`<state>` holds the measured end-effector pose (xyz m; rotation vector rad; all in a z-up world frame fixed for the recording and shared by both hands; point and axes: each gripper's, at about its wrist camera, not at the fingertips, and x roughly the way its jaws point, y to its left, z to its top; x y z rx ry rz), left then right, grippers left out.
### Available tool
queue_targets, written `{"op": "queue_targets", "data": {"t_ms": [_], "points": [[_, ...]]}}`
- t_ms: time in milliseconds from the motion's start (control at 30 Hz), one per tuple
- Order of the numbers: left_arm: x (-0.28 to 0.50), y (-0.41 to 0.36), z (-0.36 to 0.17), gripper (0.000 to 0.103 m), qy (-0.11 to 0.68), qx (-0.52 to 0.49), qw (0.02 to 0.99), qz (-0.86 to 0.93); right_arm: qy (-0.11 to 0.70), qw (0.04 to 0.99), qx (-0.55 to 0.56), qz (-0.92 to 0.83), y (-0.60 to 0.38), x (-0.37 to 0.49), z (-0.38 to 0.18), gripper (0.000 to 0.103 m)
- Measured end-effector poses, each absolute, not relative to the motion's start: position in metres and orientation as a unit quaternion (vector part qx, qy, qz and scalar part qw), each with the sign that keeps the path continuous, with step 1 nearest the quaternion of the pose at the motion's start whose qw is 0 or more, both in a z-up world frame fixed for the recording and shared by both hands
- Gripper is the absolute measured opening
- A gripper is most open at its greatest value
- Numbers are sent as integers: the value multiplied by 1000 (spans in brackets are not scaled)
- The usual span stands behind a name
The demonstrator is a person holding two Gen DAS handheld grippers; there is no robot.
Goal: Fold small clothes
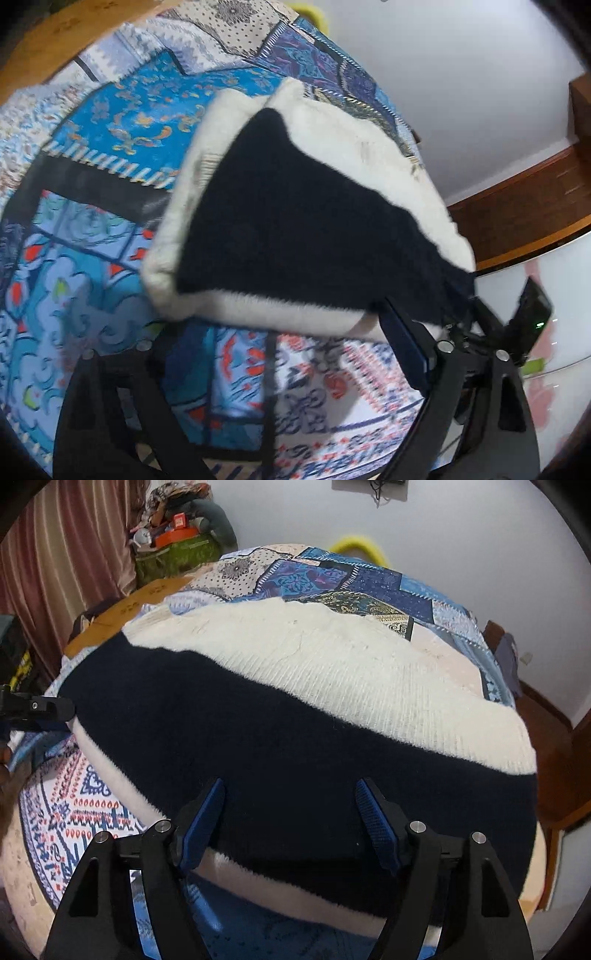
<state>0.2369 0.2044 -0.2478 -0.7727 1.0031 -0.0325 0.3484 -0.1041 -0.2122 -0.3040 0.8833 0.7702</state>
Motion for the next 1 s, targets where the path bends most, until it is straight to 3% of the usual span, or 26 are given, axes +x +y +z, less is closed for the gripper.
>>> {"op": "queue_targets", "data": {"t_ms": [167, 267, 433, 467, 800, 1000], "points": [[265, 214, -255, 92, 461, -384, 800, -11, 416, 823, -128, 365, -105, 350, -214, 71], [279, 232, -259, 83, 457, -393, 796, 50, 417, 824, -122, 364, -106, 344, -213, 71], [287, 242, -254, 33, 440, -396, 803, 71, 425, 820, -114, 366, -112, 343, -208, 71], [285, 242, -248, 31, 436, -386, 809, 73, 425, 821, -111, 366, -115, 343, -204, 71], [240, 270, -156, 28, 359, -277, 873, 178, 414, 841, -79, 339, -153, 344, -184, 69], [275, 232, -108, 28, 337, -227, 899, 163, 459, 819, -55, 341, -153, 355, -216, 50]]}}
